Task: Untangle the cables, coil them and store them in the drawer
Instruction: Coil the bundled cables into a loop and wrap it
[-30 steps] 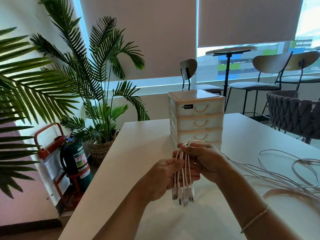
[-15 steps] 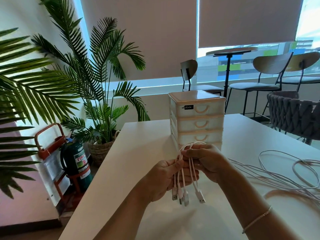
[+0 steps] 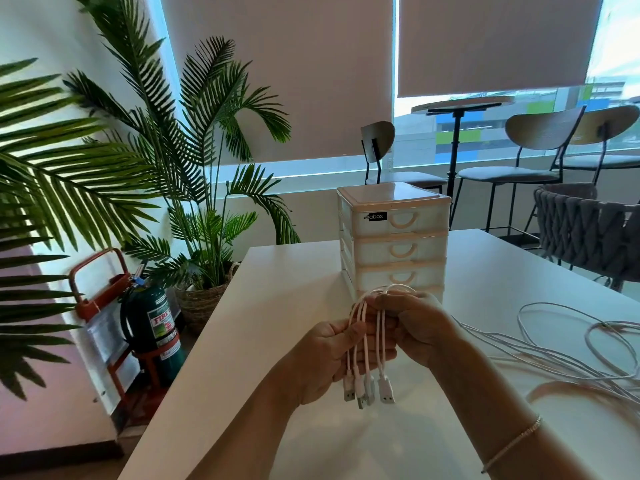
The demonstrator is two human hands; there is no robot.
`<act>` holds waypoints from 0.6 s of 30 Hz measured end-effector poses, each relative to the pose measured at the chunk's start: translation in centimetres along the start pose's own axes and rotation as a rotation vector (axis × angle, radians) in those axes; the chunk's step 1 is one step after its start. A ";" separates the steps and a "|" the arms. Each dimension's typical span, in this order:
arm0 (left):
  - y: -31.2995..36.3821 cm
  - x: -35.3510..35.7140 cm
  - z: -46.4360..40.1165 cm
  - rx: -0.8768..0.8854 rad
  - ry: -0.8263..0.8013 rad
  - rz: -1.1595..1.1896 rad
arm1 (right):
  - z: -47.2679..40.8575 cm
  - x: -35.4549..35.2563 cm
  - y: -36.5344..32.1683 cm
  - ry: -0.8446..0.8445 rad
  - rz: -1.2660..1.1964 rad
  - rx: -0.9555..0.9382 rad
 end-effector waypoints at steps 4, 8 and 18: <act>-0.2 0.0 -0.2 0.007 -0.015 -0.017 | -0.2 0.0 0.3 0.023 -0.023 -0.003; -0.4 0.2 -0.2 0.007 -0.023 -0.070 | -0.2 0.0 0.2 0.050 -0.039 -0.026; -0.1 0.9 0.3 0.025 -0.033 -0.118 | 0.1 0.4 0.4 0.056 -0.072 0.002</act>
Point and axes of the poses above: each hand's wrist, its own z-axis away from the middle knuckle, its own x-axis out of the palm, y = z × x, the point moved 6 cm from there along -z, towards the middle knuckle, and after that the axes turned 13 degrees about -x, right-handed, at the moved point
